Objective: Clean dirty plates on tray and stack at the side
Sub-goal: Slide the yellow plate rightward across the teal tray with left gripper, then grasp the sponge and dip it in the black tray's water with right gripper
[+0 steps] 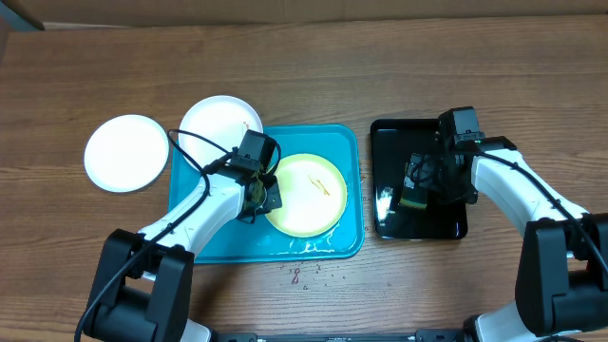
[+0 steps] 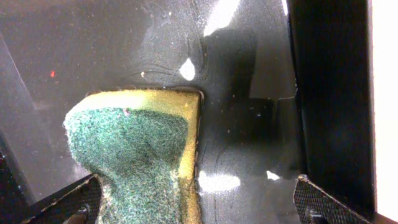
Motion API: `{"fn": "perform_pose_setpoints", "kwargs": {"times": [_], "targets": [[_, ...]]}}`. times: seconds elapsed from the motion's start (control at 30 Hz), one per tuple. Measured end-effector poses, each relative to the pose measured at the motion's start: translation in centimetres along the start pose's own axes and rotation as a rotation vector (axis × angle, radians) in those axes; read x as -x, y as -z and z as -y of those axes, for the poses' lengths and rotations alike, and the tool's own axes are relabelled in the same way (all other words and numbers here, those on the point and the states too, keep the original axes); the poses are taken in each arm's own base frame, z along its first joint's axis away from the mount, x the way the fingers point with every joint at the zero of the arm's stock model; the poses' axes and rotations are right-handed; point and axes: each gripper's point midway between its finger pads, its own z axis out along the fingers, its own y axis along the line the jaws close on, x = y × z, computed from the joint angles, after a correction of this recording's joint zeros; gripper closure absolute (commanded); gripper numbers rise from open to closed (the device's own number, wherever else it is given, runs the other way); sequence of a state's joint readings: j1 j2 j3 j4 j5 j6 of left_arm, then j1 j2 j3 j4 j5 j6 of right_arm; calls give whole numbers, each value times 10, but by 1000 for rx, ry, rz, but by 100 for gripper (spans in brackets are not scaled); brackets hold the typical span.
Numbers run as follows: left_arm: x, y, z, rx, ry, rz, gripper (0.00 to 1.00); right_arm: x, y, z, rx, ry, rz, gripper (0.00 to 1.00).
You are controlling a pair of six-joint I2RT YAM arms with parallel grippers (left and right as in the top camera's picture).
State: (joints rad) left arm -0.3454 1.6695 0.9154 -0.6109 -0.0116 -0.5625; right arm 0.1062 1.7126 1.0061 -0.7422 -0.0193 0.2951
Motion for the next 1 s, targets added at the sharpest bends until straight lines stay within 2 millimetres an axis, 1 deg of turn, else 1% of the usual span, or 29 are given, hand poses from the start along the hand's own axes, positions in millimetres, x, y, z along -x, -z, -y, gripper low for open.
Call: {"fn": "perform_pose_setpoints", "kwargs": {"times": [0.07,0.13,0.17,0.2,0.23,0.27,0.3,0.5,0.7,0.77,0.8,0.83,0.93,1.0], "targets": [[0,0,0,-1,33,1,75,0,0,0,0,0,0,0],[2,0,1,-5,47,7,71,0,0,0,0,0,0,0],[3,0,2,-7,54,11,71,0,0,0,0,0,0,0],[3,0,2,-8,55,12,77,0,0,0,0,0,0,0],[3,0,2,-8,53,12,86,0,0,0,0,0,0,0],[3,0,2,-10,47,14,93,0,0,0,0,-1,0,0],[4,0,2,-9,35,16,96,0,0,0,0,0,0,0],[2,0,0,-1,-14,9,96,0,0,0,0,0,0,0],[-2,0,-2,8,-20,-6,95,0,0,0,0,0,0,0],[-1,0,-2,8,-23,-5,87,0,0,0,0,0,0,0],[-2,0,-2,9,-26,-7,86,0,0,0,0,0,0,0],[-3,0,-3,13,-27,-14,86,0,0,0,0,0,0,0],[-5,0,-3,11,-30,-19,96,0,0,0,0,0,0,0],[-7,0,-2,6,-34,-30,96,0,0,0,0,0,0,0]]}}
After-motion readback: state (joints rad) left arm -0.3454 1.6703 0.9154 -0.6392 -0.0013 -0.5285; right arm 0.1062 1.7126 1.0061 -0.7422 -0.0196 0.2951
